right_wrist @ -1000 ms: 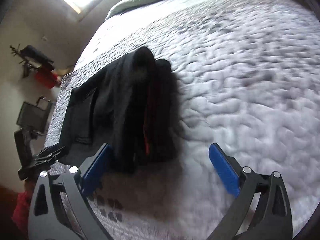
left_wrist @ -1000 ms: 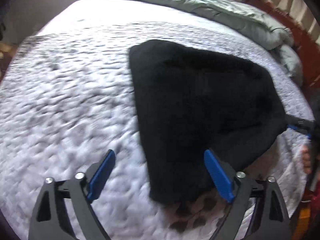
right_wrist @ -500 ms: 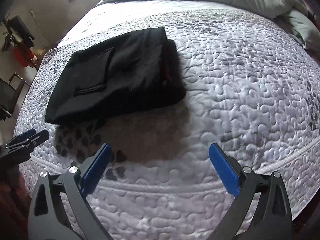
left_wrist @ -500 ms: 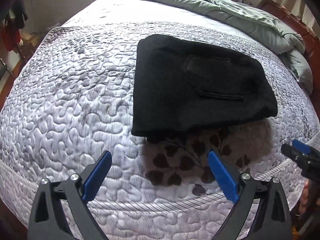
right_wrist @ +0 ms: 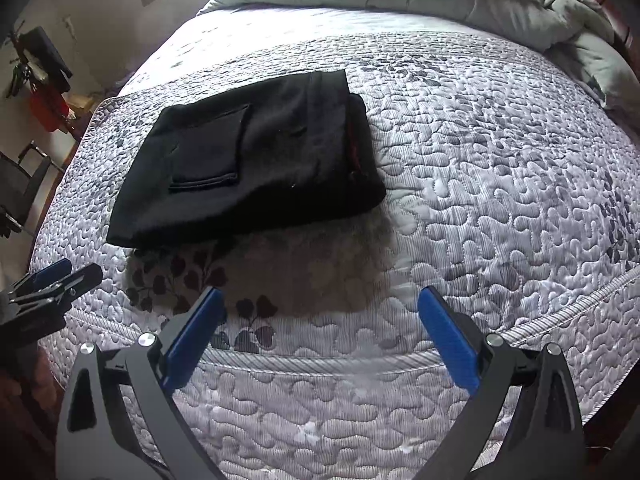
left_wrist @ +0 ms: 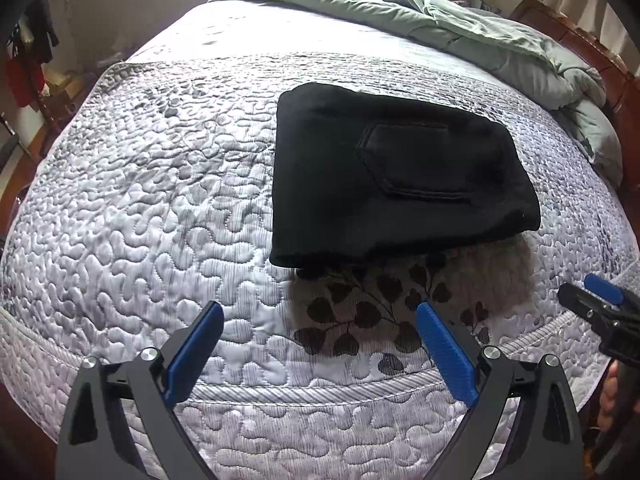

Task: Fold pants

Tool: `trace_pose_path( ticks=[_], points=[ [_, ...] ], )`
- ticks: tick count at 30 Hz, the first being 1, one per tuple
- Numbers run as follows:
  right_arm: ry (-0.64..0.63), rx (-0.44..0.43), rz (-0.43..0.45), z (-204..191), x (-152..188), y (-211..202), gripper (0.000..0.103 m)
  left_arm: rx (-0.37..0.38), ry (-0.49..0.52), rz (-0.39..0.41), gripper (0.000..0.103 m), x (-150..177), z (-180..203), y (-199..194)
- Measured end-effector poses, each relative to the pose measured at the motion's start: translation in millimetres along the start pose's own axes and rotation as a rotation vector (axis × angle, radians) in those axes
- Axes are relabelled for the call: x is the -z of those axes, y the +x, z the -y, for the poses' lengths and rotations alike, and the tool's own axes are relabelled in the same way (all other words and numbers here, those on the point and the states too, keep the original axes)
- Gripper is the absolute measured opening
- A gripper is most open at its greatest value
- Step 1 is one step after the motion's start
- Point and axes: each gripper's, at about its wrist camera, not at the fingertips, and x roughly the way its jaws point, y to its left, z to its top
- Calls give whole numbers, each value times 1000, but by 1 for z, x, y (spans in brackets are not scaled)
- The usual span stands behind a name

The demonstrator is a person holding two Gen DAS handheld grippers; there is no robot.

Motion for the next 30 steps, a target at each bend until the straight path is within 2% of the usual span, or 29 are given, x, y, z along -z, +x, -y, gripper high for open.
trace_pose_path(
  ticks=[12,30],
  points=[
    [-18,-18,3,-5,-4,-4,98,-5,13,-5,97,2,0,1],
    [-24,-4,-40,-10,-6,16,98,4,28,3,97,-2,-4,7]
  ],
)
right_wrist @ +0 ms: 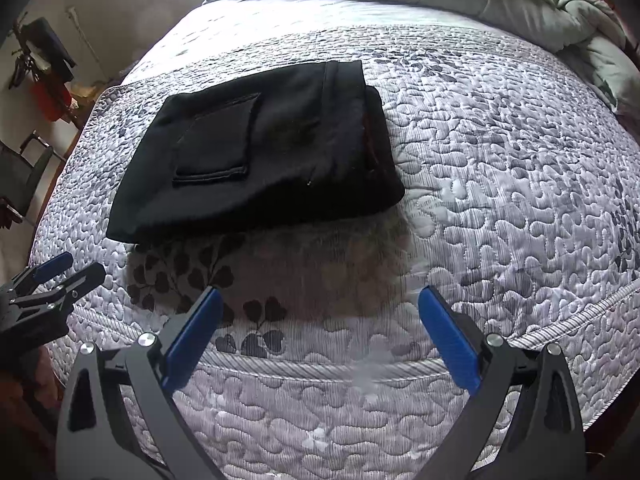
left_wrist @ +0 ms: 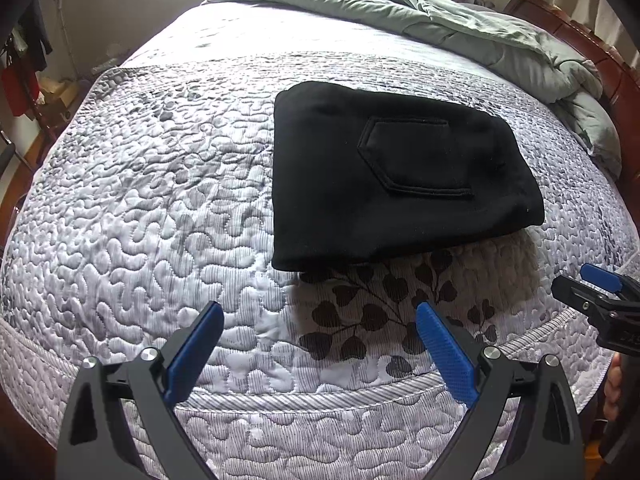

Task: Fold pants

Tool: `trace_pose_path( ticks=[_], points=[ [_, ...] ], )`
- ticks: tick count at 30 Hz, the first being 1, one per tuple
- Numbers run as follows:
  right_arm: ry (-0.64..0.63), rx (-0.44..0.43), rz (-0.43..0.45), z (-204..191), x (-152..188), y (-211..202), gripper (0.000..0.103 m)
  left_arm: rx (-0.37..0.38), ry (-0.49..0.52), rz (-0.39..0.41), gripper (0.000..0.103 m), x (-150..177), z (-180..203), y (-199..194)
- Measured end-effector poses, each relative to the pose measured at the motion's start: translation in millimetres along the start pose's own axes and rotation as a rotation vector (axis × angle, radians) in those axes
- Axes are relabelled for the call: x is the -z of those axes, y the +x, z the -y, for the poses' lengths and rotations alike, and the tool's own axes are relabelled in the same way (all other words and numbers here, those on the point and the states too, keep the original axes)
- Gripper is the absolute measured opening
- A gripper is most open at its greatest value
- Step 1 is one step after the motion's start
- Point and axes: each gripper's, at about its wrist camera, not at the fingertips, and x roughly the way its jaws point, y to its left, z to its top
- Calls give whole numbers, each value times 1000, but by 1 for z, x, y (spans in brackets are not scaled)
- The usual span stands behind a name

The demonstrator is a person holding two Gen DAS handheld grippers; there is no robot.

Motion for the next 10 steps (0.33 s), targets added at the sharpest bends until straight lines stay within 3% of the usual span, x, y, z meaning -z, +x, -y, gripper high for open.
trace_pose_path(
  ticks=[10],
  points=[
    [20,-4,1,6,1,-2,98,-13,19,13,97,-1,5,-10]
  ],
)
